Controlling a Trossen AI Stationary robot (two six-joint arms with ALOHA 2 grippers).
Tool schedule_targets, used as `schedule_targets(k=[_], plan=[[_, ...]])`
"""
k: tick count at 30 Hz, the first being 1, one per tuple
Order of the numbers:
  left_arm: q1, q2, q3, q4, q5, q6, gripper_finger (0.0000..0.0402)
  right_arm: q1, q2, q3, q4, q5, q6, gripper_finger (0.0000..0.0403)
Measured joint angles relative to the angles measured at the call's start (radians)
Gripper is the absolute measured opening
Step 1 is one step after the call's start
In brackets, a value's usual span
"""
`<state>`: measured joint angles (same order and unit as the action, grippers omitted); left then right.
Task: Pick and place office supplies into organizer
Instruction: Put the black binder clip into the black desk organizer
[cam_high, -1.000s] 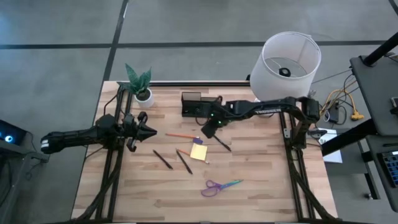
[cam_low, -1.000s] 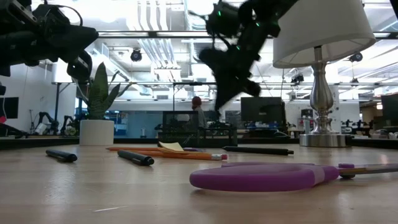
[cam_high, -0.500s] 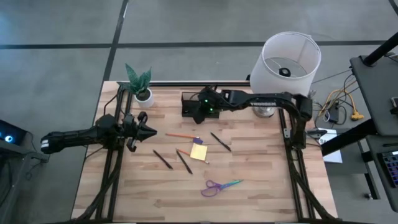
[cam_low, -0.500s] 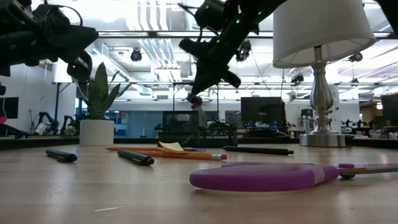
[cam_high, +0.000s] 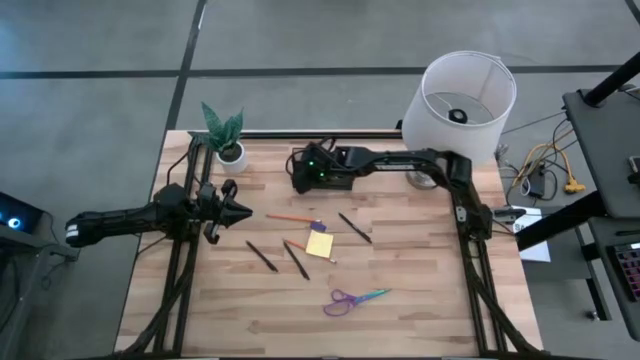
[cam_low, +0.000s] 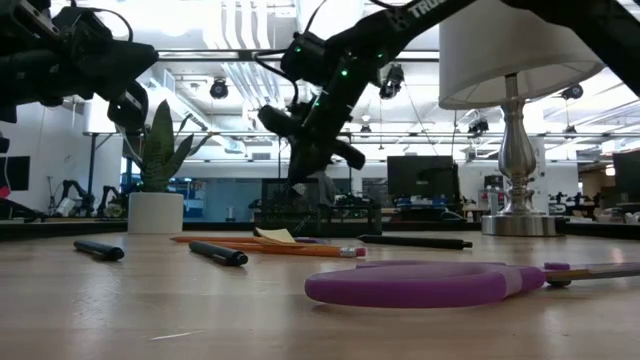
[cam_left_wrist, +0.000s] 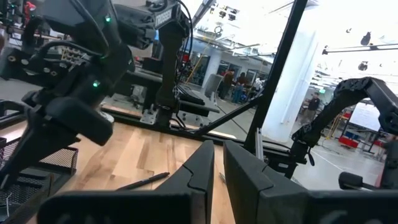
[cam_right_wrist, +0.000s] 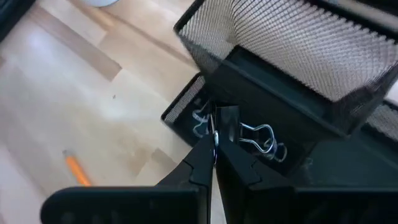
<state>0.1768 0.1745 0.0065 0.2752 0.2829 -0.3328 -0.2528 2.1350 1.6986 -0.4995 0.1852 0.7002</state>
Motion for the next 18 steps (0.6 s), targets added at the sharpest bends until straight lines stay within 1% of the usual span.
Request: schedule_targets(k=[5, 8, 15, 18], plan=[[0.000, 0.000, 0.000, 0.000, 0.000, 0.000, 0.0020, -0.007, 0.029, 0.033, -0.023, 0.017, 0.007, 0.0009], [0.000, 0.000, 0.000, 0.000, 0.000, 0.000, 0.0020, -0.016, 0.027, 0.029, -0.021, 0.016, 0.059, 0.0009], [0.000, 0.000, 0.000, 0.000, 0.000, 0.000, 0.0020, -0.037, 0.027, 0.009, -0.027, -0.056, 0.085, 0.0009], [0.000, 0.000, 0.000, 0.000, 0.000, 0.000, 0.0020, -0.036, 0.027, 0.003, -0.029, -0.058, 0.068, 0.0015]])
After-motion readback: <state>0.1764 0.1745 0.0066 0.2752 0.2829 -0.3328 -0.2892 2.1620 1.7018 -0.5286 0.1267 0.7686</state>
